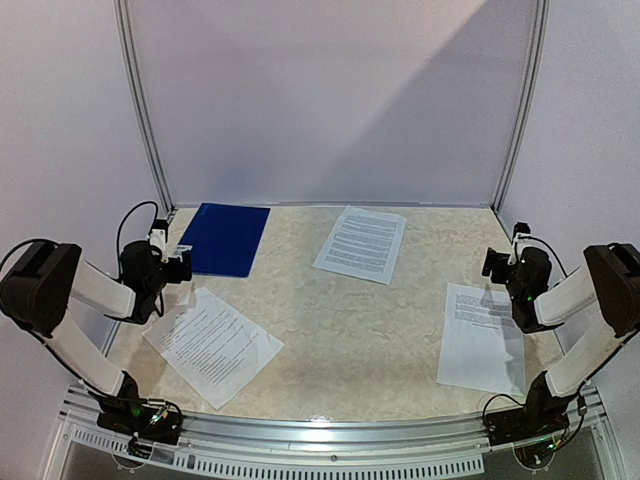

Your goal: Put the files into the folder

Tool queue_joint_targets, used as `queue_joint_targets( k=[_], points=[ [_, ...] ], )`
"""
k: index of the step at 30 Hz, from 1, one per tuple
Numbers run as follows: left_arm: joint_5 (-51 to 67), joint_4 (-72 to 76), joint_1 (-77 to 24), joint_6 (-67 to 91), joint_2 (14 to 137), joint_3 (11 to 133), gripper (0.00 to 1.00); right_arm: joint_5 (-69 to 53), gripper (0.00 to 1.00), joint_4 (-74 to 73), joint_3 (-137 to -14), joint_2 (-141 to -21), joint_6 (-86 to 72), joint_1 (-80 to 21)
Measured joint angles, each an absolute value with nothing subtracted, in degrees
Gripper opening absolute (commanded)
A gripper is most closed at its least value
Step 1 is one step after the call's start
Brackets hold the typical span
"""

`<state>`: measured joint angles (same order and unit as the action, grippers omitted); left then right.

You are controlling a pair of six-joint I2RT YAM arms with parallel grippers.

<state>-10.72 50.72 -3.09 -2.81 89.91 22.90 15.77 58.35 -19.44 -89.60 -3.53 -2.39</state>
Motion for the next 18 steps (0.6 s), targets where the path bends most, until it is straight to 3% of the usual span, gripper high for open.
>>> queue_joint_targets(
  k=[6, 12, 15, 18],
  points=[
    [-10.7, 50.7, -3.1, -2.8, 89.9, 22.9, 1.00, 14.9, 0.99, 53.6, -20.1, -87.6, -3.2, -2.4],
    [-8.3, 50.1, -3.0, -3.1, 89.5, 23.0, 1.00, 7.8, 0.99, 36.3, -29.8, -72.2, -4.2, -2.4],
    [-5.3, 39.7, -2.7, -3.8, 85.8, 27.4, 0.99, 1.3, 0.99, 31.5, -35.1, -68.6, -6.7, -2.5],
    [-1.1, 24.2, -2.3, -9.7, 81.9, 39.2, 1.00, -2.6, 0.99, 25.3, -39.0, -68.1, -9.3, -4.3]
  ],
)
